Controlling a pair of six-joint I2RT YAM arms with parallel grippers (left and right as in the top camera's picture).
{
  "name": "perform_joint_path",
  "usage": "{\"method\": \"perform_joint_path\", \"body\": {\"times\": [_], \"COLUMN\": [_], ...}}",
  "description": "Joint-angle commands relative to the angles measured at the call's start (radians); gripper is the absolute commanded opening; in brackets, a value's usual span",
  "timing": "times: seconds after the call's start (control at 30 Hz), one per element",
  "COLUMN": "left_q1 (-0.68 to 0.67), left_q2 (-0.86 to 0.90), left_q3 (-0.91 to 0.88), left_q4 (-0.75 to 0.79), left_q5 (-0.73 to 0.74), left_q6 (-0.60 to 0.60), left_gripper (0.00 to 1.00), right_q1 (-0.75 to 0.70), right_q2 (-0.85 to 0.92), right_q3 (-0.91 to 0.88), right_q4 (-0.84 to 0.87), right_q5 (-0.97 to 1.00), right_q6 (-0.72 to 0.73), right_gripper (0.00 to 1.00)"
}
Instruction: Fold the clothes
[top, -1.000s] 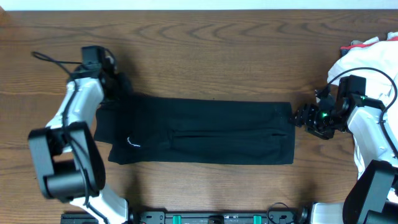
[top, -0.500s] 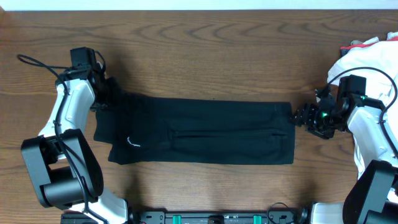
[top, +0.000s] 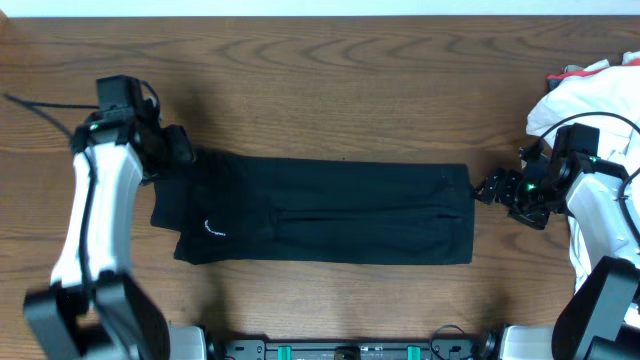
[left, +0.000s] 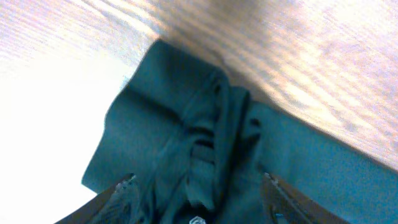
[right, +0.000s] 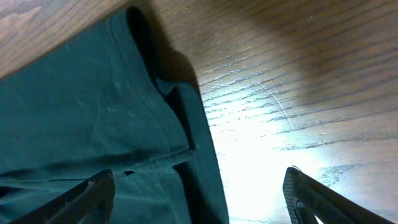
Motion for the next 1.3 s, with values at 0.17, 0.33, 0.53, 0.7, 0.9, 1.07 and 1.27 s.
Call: {"method": "perform_joint_path", "body": {"times": [0.17, 0.33, 0.53, 0.7, 0.9, 1.07, 1.27], "left_q1": [0.0, 0.0, 0.001, 0.0, 0.0, 0.0, 0.0], "left_q2": [-0.166, -0.189, -0.189, -0.189, -0.189, -0.189, -0.189], "left_q3": [0.011, 0.011, 0.011, 0.011, 0.011, 0.011, 0.011], "left_q4": [-0.048, -0.06, -0.074, -0.073, -0.071, -0.07, -0.07], "left_q5": [-0.011, -0.011, -0.011, -0.011, -0.011, -0.011, -0.007], "left_q6": [0.012, 0.012, 0.012, 0.012, 0.012, 0.012, 0.012], "left_gripper": [0.8, 0.84, 0.84, 0.84, 0.84, 0.84, 0.84], "right_q1": [-0.006, -0.003, 0.026, 0.081, 0.098, 0.065, -0.024], "right_q2": [0.135, 0.286, 0.374, 0.373, 0.371, 0.34, 0.239], "right_q3": [-0.008, -0.008, -0.008, -0.008, -0.008, 0.002, 0.03], "right_q4": [0.043, 0.1, 0.109, 0.047, 0.009, 0.028, 0.022], "right_q5": [-0.101, -0.179, -0.282, -0.243, -0.109, -0.11, -0.101], "right_q6": [-0.182, -0.21, -0.263, -0.329, -0.328, -0.312, -0.312], "right_gripper": [0.91, 0.9, 0.84, 0.77, 0.73, 0.77, 0.81]}}
